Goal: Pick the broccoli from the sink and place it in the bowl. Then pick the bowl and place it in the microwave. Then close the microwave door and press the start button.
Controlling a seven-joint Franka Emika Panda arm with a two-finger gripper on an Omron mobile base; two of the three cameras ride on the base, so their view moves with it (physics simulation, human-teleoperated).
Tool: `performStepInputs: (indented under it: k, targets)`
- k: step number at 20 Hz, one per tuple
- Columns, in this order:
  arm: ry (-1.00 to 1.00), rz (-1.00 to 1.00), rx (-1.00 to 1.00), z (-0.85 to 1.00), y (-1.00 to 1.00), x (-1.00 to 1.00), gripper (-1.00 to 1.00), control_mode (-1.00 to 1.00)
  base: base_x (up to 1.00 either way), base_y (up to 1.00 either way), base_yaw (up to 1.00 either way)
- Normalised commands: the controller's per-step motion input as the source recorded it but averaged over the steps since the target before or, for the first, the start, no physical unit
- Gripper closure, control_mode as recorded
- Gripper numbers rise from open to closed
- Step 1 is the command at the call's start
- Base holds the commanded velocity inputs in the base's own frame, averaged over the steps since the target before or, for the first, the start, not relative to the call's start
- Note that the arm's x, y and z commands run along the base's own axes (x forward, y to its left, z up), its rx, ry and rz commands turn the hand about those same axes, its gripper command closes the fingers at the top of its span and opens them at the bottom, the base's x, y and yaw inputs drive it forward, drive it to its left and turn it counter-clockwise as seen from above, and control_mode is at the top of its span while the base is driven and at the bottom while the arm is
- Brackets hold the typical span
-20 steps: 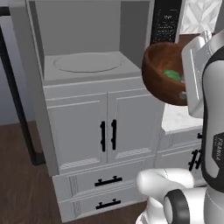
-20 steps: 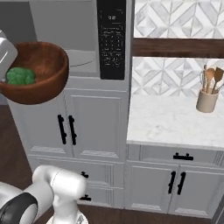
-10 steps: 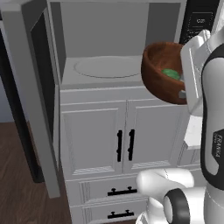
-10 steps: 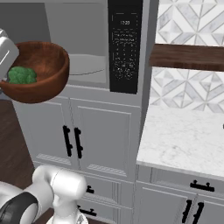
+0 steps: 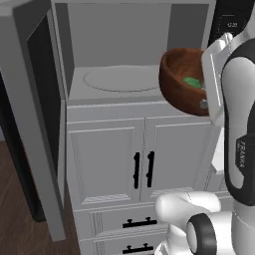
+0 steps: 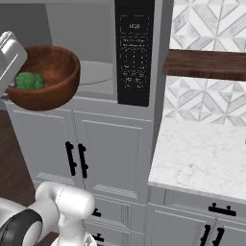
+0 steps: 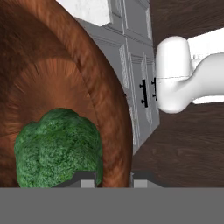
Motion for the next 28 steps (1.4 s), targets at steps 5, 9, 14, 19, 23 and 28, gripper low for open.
performStepInputs:
  k: [5, 9, 14, 19, 23, 28]
  targets:
    - [0.0, 0.01, 0.0, 0.0, 0.0, 1.0, 1.0, -1.0, 0.0, 0.0, 0.0]
    - [0.0, 0.01, 0.0, 0.0, 0.0, 1.0, 1.0, -1.0, 0.0, 0.0, 0.0]
    - [0.08, 0.02, 0.0, -0.07, 0.08, 1.0, 1.0, -1.0, 0.0, 0.0, 0.0]
    - [0.01, 0.12, -0.1, -0.09, 0.15, 1.0, 1.0, -1.0, 0.0, 0.0, 0.0]
    - [0.0, 0.3, -0.25, -0.62, 0.09, 1.0, 1.0, -1.0, 0.0, 0.0, 0.0]
    - [0.0, 0.27, -0.23, -0.3, 0.0, 1.0, 1.0, -1.0, 0.0, 0.0, 0.0]
